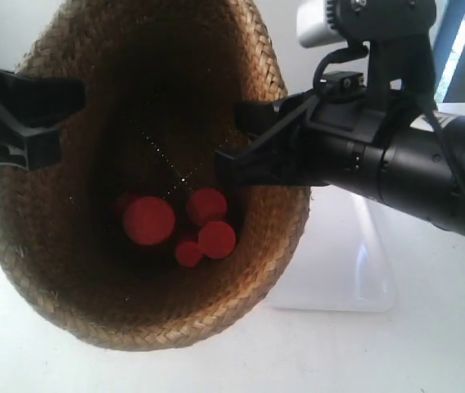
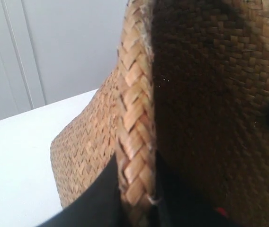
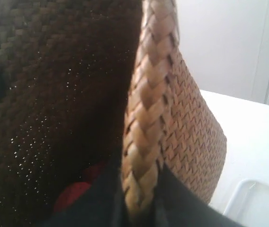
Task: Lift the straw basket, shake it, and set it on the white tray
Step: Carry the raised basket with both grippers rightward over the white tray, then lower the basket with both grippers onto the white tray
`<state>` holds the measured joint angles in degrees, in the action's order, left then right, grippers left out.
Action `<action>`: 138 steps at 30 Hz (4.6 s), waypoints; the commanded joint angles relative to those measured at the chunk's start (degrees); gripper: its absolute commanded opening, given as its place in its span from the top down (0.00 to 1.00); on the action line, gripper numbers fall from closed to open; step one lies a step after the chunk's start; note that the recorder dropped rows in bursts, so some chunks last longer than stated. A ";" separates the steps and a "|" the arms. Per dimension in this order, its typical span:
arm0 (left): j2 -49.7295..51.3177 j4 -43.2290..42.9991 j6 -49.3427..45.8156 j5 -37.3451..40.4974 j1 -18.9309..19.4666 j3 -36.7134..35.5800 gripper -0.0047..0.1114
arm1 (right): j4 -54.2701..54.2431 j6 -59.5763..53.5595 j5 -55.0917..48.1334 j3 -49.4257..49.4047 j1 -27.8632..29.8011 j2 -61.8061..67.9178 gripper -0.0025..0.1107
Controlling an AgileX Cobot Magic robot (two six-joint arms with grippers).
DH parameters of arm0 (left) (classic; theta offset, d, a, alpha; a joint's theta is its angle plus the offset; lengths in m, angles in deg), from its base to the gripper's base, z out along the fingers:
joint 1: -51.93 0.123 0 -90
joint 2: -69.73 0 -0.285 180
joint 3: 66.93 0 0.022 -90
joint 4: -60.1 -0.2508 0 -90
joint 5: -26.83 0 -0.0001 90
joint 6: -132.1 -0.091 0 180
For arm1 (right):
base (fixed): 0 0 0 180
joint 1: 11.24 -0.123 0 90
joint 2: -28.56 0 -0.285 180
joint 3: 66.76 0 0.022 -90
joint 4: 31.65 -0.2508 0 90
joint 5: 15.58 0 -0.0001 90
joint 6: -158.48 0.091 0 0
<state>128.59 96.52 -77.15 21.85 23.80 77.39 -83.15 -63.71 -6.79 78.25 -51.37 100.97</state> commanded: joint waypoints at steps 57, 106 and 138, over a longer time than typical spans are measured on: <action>-0.07 -0.85 -3.98 4.18 -0.52 3.22 0.96 | -12.39 -17.41 3.31 4.34 -3.74 -3.45 0.98; 22.85 -16.82 21.87 43.57 17.67 27.34 0.96 | -7.46 -75.49 -16.75 7.38 17.85 9.07 0.98; 38.09 -23.16 44.26 49.93 7.24 49.38 0.96 | 57.63 45.95 -69.58 33.65 26.84 15.31 0.98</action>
<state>165.70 74.95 -35.48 74.12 31.21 124.17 -29.30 -18.76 -74.22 111.49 -25.52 115.38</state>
